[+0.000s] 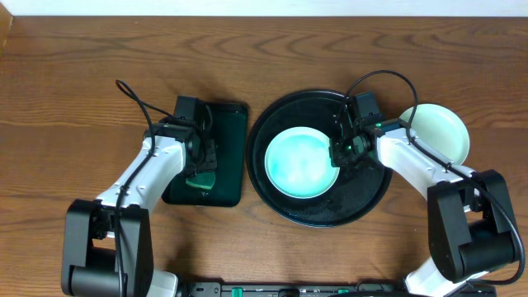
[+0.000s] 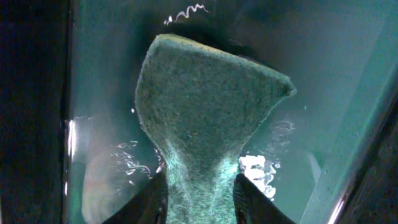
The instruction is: Clean dirty plates on tray and stack at the side
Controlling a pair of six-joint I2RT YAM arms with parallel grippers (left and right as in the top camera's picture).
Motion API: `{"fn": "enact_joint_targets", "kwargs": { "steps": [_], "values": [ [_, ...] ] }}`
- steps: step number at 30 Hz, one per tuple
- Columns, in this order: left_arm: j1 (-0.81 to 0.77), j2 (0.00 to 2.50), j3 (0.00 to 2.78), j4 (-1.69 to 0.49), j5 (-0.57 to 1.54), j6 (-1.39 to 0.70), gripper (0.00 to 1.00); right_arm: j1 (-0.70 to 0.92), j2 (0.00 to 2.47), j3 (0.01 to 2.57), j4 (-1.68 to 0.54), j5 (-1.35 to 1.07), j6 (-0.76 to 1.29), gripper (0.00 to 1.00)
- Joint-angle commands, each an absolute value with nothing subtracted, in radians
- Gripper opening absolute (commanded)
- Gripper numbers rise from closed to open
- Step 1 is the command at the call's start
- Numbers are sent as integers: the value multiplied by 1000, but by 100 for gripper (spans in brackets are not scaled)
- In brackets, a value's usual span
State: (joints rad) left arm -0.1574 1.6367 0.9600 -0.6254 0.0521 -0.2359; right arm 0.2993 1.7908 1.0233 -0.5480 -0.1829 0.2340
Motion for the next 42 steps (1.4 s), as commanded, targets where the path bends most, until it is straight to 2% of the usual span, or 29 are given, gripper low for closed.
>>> {"fn": "enact_joint_targets", "kwargs": {
  "steps": [1,7,9,15,21,27,30,35,42],
  "values": [
    [-152,1617,996,-650,40,-234,40,310,1803,1018,-545,-215,231,9],
    [-152,1497,1116,-706,40,-248,49,310,1803,1018,-545,-214,231,20],
    [-150,1444,1137,-693,35,-248,56,310,1803,1018,-545,-214,231,22],
    [-115,1329,1139,-642,-49,-252,62,310,1803,1018,-548,-214,231,22],
    [-75,1309,1134,-657,-102,-259,78,310,1808,1017,-550,-214,231,20],
    [-75,1311,1132,-658,-102,-259,79,310,1839,1017,-549,-215,231,12],
    [-75,1311,1132,-658,-102,-259,79,310,1839,1017,-549,-215,231,1],
    [-75,1311,1132,-658,-102,-259,79,307,1837,1025,-559,-218,248,1],
    [-75,1311,1132,-658,-102,-259,80,265,1815,1149,-744,-279,258,1]
  ]
}}
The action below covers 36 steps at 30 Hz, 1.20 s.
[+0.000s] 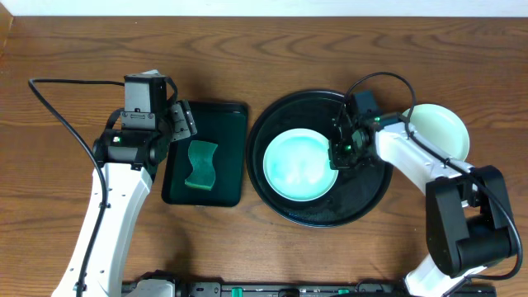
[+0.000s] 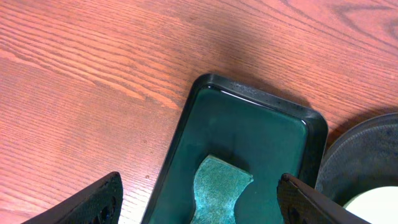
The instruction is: Clean dirty plates on tray and stack at the side
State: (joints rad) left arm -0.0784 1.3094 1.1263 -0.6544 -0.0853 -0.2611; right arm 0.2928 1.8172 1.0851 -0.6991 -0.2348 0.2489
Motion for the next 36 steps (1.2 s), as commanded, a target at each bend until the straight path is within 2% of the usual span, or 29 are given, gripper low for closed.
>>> {"fn": "enact_joint_targets", "kwargs": {
  "steps": [1,9,17,22,28,36],
  "values": [
    [-75,1311,1132,-658,-102,-259,80,260,1811,1167,-767,-279,258,1],
    [-75,1311,1132,-658,-102,-259,80,251,1795,1311,-929,-278,257,1],
    [-75,1311,1132,-658,-102,-259,80,319,1795,1420,-963,-245,332,1],
    [-75,1311,1132,-658,-102,-259,80,405,1795,1429,-877,-220,401,1],
    [-75,1311,1132,-658,-102,-259,80,562,1795,1428,-736,-47,497,1],
    [-75,1311,1132,-658,-102,-259,80,736,1795,1428,-592,192,505,1]
  ]
}}
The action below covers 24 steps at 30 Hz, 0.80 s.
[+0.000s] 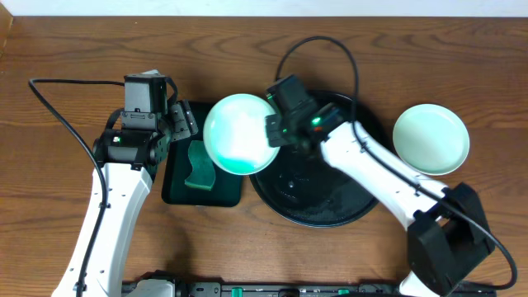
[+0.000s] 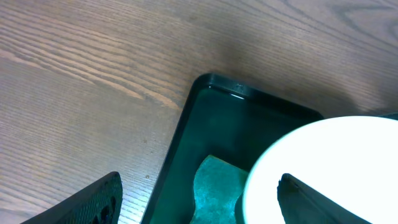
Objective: Clean dirty plates on tray and stack at the side
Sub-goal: 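Lift the plate by its rim with the right gripper and tilt it up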
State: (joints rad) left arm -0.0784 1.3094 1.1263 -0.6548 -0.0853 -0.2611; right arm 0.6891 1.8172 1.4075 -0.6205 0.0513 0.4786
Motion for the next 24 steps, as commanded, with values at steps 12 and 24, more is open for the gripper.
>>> {"fn": "enact_joint_targets", "kwargs": {
  "steps": [12,24],
  "values": [
    [-75,1311,1132,-658,-102,-259,80,787,1795,1428,-459,284,451,1],
    [-75,1311,1132,-658,-102,-259,80,787,1795,1428,-410,367,315,1]
  ]
}}
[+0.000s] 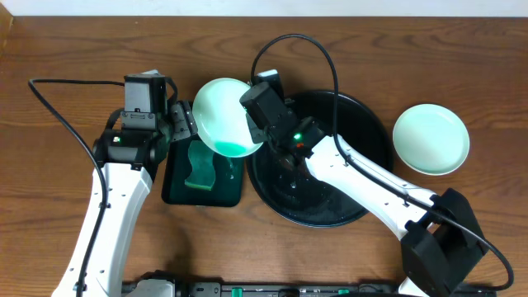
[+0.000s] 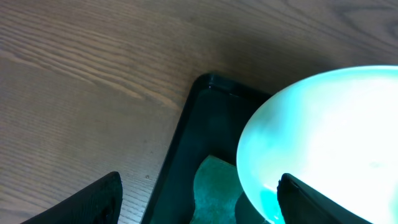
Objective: Clean dirty plates on tray and stack at the side
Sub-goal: 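Lift the plate by its rim with the right gripper and tilt it up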
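My right gripper (image 1: 257,118) is shut on the rim of a pale green plate (image 1: 223,116), holding it tilted over the dark green rectangular tray (image 1: 175,186). A green sponge (image 1: 199,168) lies in that tray. In the left wrist view the plate (image 2: 323,137) fills the right side above the sponge (image 2: 214,190) and the tray rim (image 2: 180,124). My left gripper (image 1: 183,124) is open, held above the tray's far left corner, with nothing between its fingers (image 2: 93,199). A second pale green plate (image 1: 431,139) rests on the table at the right.
The round black tray (image 1: 355,198) sits in the middle with no plate on it. Wood table (image 1: 74,49) surrounds everything. Black cables loop from both arms over the table.
My right gripper has tilted the plate and shifted it a little further left over the rectangular tray. The left arm has not moved.
My left gripper was shut on the sponge low in the rectangular tray while the right gripper was at the plate's rim on the round tray. Then the left gripper was open and raised, the sponge left lying. Afterwards the plate hung lifted leftward, now tilted over the sponge tray.
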Controlling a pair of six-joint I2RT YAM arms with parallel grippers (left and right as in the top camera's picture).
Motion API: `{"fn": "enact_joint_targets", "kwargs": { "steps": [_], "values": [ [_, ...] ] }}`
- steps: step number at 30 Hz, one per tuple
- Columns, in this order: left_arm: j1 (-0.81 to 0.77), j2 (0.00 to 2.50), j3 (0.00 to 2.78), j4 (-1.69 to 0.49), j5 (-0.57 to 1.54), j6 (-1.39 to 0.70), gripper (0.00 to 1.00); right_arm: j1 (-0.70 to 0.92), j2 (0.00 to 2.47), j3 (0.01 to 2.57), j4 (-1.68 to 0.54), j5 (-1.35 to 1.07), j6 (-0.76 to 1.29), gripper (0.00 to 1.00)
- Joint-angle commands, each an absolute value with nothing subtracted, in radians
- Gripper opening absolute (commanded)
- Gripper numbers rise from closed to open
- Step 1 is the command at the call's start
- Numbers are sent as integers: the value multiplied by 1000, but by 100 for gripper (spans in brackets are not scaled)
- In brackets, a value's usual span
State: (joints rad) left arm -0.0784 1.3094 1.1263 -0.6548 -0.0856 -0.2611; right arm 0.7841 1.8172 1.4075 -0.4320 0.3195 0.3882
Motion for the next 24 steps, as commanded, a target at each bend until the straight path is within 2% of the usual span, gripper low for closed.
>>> {"fn": "enact_joint_targets", "kwargs": {
  "steps": [1,17,24],
  "values": [
    [-75,1311,1132,-658,-102,-259,80,787,1795,1428,-402,368,300,1],
    [-75,1311,1132,-658,-102,-259,80,791,1795,1428,-212,420,165,1],
    [-75,1311,1132,-658,-102,-259,80,842,1795,1428,-107,575,10,1]
  ]
}}
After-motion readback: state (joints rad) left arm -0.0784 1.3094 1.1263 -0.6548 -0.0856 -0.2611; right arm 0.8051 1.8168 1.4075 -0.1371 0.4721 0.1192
